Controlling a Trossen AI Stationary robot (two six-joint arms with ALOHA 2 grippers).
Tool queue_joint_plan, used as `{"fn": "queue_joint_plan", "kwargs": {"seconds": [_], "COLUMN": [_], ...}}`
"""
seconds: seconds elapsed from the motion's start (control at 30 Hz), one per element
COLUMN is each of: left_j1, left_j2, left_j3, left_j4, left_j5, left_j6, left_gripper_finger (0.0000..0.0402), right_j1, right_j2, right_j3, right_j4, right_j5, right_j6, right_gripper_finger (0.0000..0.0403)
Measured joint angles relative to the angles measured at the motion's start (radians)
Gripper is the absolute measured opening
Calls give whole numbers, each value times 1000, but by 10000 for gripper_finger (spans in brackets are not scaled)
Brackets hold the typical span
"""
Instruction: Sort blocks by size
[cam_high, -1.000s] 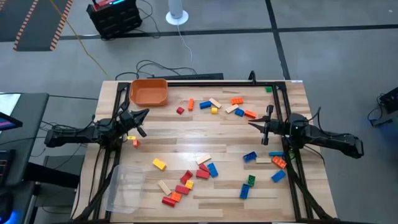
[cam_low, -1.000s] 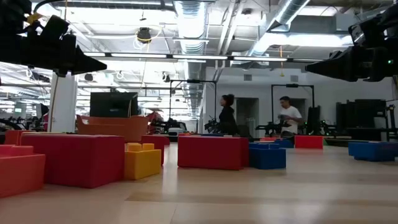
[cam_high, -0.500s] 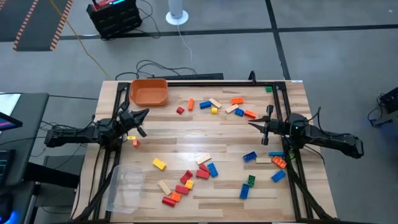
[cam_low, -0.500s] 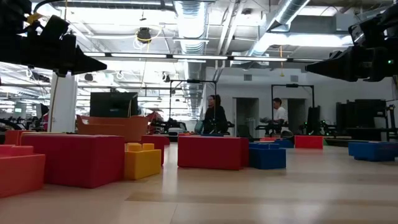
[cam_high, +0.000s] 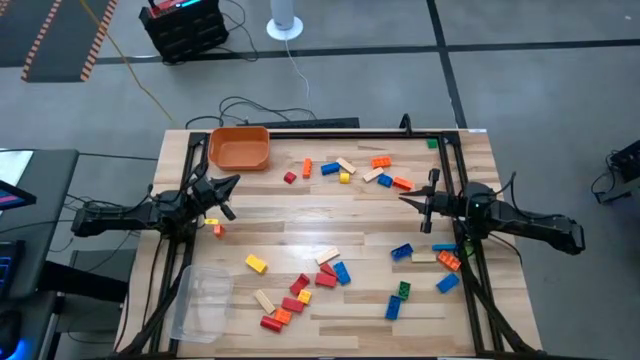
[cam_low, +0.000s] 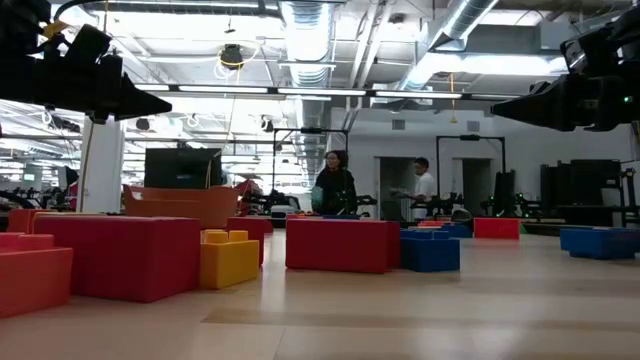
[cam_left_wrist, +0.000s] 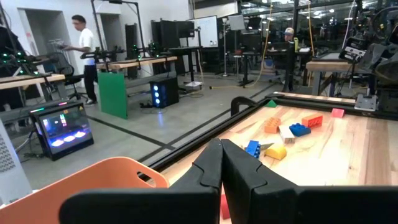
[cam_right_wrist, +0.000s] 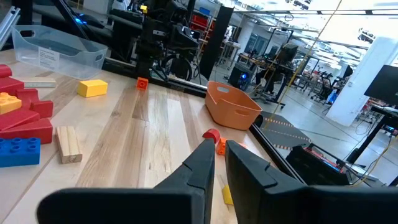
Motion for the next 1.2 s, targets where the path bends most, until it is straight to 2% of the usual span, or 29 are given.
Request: {"fn": "queue_joint_plan", "kwargs": {"seconds": [0.27,0.53,0.7,0.9,0.97,1.1,1.2], "left_j1": [0,0,0,0,0,0,0], "left_j2": [0,0,0,0,0,0,1], "left_j3": [0,0,0,8,14,35,35], "left_j4": [0,-4,16,86,85,106,93], "left_j5": [0,7,93,109,147,314,412], "left_j6": [-15,-241,-417,-435,-402,-299,-258], "left_gripper_finger": [0,0,0,0,0,0,0], "right_j1": [0,0,0,0,-5,-22,-25], "right_j2": [0,0,0,0,0,0,0], "right_j3": [0,0,0,0,0,0,0], "right_j4": [0,0,0,1,11,28,65], "right_j5": [0,0,0,0,24,40,28], "right_j6": [0,0,0,0,-2,1,146], "right_gripper_finger": [72,72,72,72,72,72,72]}}
